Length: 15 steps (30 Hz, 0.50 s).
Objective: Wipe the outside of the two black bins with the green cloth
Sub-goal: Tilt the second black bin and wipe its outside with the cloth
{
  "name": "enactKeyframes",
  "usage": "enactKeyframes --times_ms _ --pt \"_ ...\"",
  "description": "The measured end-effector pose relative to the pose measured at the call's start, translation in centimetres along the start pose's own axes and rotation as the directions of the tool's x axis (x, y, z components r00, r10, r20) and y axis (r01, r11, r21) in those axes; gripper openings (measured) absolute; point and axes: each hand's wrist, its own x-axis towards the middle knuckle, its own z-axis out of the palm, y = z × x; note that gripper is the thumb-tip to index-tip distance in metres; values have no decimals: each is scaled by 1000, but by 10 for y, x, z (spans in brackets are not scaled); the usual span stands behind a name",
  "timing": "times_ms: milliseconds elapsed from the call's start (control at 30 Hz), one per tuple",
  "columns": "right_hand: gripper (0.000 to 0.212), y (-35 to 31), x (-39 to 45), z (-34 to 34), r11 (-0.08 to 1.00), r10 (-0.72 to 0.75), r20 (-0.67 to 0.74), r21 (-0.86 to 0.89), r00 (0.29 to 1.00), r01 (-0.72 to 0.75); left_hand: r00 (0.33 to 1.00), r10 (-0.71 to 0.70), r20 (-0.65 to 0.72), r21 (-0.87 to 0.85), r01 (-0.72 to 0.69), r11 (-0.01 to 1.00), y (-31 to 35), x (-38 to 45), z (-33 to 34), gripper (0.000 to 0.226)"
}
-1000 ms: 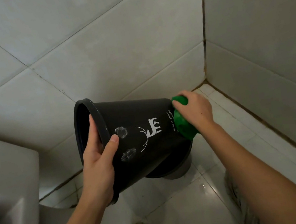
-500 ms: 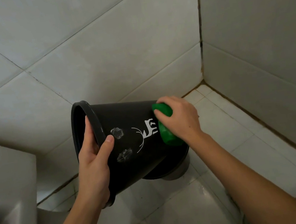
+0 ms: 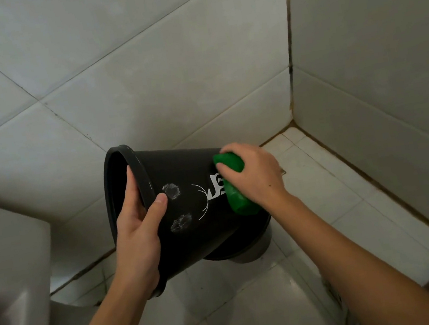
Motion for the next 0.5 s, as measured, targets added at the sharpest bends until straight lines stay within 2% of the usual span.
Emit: enactKeyframes --times_ms 167,300,367,500 --pt "25 -61 -5 2 966 -244 -25 82 969 245 1000 8 -1 -15 -8 1000 -5 2 -2 61" --pt "25 -87 -11 7 918 -380 -4 119 925 377 1000 28 -2 2 -28 1000 -5 2 -9 56" --pt "26 -83 -3 7 921 -369 9 136 929 365 1000 27 -6 -1 -27 1000 -6 1 -8 57" --pt "30 -84 17 7 963 -248 27 110 968 244 1000 20 -8 9 -20 1000 -6 1 -5 57"
